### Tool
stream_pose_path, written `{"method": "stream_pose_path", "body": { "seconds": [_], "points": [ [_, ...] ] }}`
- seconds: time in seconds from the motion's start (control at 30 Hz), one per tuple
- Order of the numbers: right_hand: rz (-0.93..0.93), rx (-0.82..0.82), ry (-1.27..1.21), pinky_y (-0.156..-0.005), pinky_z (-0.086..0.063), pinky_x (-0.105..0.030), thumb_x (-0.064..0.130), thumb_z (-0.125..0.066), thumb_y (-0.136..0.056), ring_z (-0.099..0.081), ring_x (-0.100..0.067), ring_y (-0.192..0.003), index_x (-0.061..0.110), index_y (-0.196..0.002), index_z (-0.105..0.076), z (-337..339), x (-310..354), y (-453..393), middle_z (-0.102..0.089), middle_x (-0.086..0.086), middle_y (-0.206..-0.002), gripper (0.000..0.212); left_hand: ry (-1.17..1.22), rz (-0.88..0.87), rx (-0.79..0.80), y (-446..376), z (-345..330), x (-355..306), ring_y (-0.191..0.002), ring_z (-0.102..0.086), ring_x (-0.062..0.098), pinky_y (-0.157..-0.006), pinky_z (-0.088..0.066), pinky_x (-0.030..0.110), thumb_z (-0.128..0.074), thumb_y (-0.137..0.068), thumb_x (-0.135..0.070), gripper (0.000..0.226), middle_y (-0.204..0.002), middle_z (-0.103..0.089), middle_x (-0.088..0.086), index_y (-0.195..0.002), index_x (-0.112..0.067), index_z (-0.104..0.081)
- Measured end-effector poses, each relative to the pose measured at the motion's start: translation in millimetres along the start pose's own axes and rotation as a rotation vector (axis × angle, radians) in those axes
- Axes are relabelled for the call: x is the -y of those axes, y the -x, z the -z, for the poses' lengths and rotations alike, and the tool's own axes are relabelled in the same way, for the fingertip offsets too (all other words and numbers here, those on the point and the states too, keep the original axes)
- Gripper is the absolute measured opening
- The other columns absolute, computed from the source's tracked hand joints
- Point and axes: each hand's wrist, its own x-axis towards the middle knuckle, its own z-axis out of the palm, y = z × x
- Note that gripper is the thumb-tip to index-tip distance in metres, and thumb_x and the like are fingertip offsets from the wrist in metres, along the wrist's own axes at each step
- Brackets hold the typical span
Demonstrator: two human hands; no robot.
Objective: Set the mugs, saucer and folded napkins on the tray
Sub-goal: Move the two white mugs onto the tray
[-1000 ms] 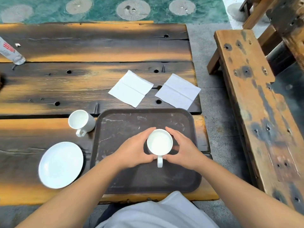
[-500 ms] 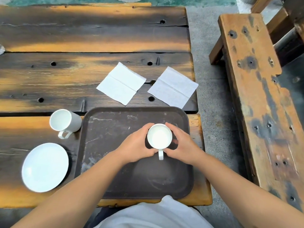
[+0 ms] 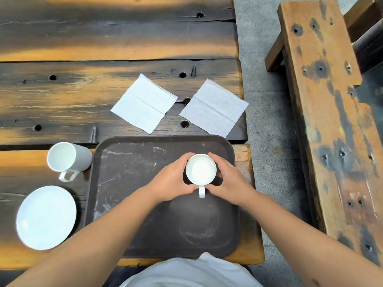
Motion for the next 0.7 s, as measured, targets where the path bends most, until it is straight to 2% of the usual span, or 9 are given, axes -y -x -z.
{"method": "stream_pose_path", "body": {
  "seconds": [0.27,0.4,0.5,0.57,0.63,0.7],
  "points": [
    [-0.007,0.006,-0.024,-0.107,-0.041,-0.038,0.033,-0.074,-0.069,-0.034,0.003,-0.132,0.029,-0.143,-0.033,2.5,-6.4,-6.2,-0.038,0.018,-0.14,0.085,-0.007,-0.004,0.01,-9.7,-1.5,2.5,-0.105,-0.054,-0.002,-0.088,-0.049,0.029,-0.075,-0.065,-0.044,0.074,-0.122,-0.053,-0.029,-0.127,-0.047,-0.035],
    [0.001,0.011,-0.015,-0.103,-0.043,-0.038,0.033,-0.075,-0.065,-0.041,-0.001,-0.127,0.028,-0.136,-0.037,4.1,-6.8,-10.5,-0.042,0.016,-0.132,0.081,0.016,0.003,0.066,-12.8,1.1,5.3,-0.109,-0.052,-0.001,-0.091,-0.048,0.033,-0.078,-0.064,-0.044,0.077,-0.123,-0.052,-0.025,-0.128,-0.043,-0.034],
    [0.004,0.017,-0.017,-0.102,-0.044,-0.038,0.028,-0.077,-0.064,-0.042,-0.002,-0.123,0.026,-0.134,-0.038,3.9,-7.7,-11.3,-0.043,0.013,-0.129,0.08,0.049,0.003,0.112,-12.0,1.0,8.7,-0.12,-0.046,-0.002,-0.099,-0.043,0.029,-0.082,-0.066,-0.043,0.088,-0.134,-0.046,-0.023,-0.136,-0.04,-0.03],
    [0.012,0.031,-0.029,-0.102,-0.044,-0.037,0.026,-0.077,-0.064,-0.043,-0.002,-0.124,0.026,-0.133,-0.038,4.1,-8.2,-12.1,-0.043,0.013,-0.13,0.079,0.033,-0.013,0.111,-10.5,-0.8,10.4,-0.131,-0.037,-0.001,-0.106,-0.034,0.023,-0.082,-0.069,-0.044,0.097,-0.147,-0.037,-0.02,-0.146,-0.036,-0.022],
    [0.003,0.059,-0.053,-0.102,-0.045,-0.035,0.028,-0.077,-0.065,-0.042,-0.001,-0.125,0.028,-0.134,-0.038,5.8,-8.5,-13.1,-0.044,0.014,-0.132,0.08,0.013,-0.041,0.09,-9.3,-3.3,12.2,-0.135,-0.03,-0.002,-0.108,-0.028,0.02,-0.08,-0.073,-0.045,0.099,-0.149,-0.029,-0.022,-0.15,-0.032,-0.019],
    [-0.013,0.088,-0.083,-0.101,-0.046,-0.029,0.033,-0.079,-0.064,-0.041,0.003,-0.125,0.032,-0.135,-0.037,8.5,-8.7,-14.3,-0.043,0.019,-0.132,0.082,0.043,-0.039,0.072,-8.3,-5.4,13.8,-0.135,-0.029,-0.004,-0.11,-0.029,0.022,-0.079,-0.074,-0.046,0.096,-0.149,-0.029,-0.023,-0.149,-0.034,-0.021]
  ]
}}
